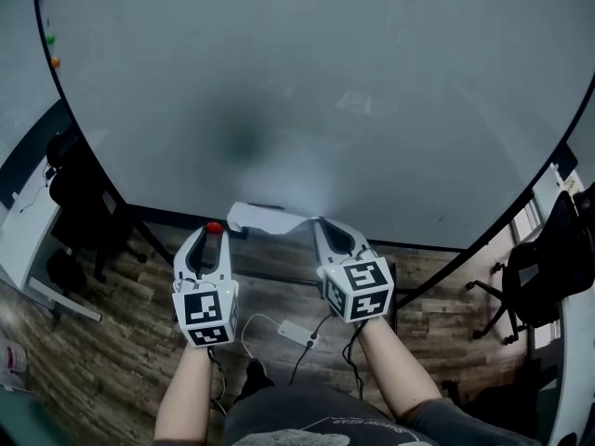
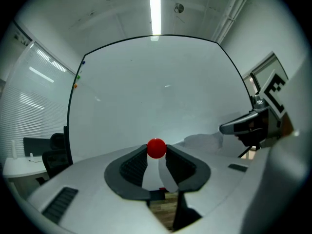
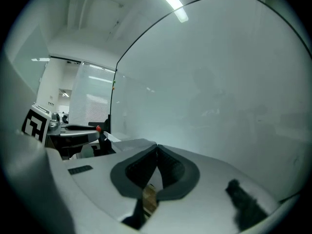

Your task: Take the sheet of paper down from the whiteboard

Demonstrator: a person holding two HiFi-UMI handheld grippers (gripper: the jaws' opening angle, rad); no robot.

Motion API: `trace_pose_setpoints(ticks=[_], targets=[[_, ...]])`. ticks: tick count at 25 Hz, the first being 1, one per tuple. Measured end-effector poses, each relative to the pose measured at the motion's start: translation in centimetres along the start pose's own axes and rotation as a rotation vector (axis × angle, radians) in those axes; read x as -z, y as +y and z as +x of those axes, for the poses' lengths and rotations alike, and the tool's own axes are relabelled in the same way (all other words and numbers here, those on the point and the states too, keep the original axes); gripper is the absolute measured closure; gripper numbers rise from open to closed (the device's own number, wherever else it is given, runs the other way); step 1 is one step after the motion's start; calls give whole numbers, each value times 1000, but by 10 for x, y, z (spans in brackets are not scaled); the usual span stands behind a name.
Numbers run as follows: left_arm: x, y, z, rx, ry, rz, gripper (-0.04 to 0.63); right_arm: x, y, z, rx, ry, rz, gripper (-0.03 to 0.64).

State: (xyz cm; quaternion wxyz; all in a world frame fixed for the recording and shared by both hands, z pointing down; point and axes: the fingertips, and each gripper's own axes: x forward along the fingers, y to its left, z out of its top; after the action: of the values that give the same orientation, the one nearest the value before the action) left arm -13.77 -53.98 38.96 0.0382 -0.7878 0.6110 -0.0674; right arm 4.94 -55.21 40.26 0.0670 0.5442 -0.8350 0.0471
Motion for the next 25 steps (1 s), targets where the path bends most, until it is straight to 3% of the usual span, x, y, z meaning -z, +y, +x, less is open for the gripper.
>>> trace_pose_setpoints(ticks=[9,17,25], targets=[[2,-64,-82,-59,12,-17,471,22,-3,-82,-116,6,16,595],[15,-89,-121,-47,23,-18,471,59,6,-106,-136,59,6,595],[53,-103,-158,-37,78,-43,471,87,32,-130,-151,104,-2,595]])
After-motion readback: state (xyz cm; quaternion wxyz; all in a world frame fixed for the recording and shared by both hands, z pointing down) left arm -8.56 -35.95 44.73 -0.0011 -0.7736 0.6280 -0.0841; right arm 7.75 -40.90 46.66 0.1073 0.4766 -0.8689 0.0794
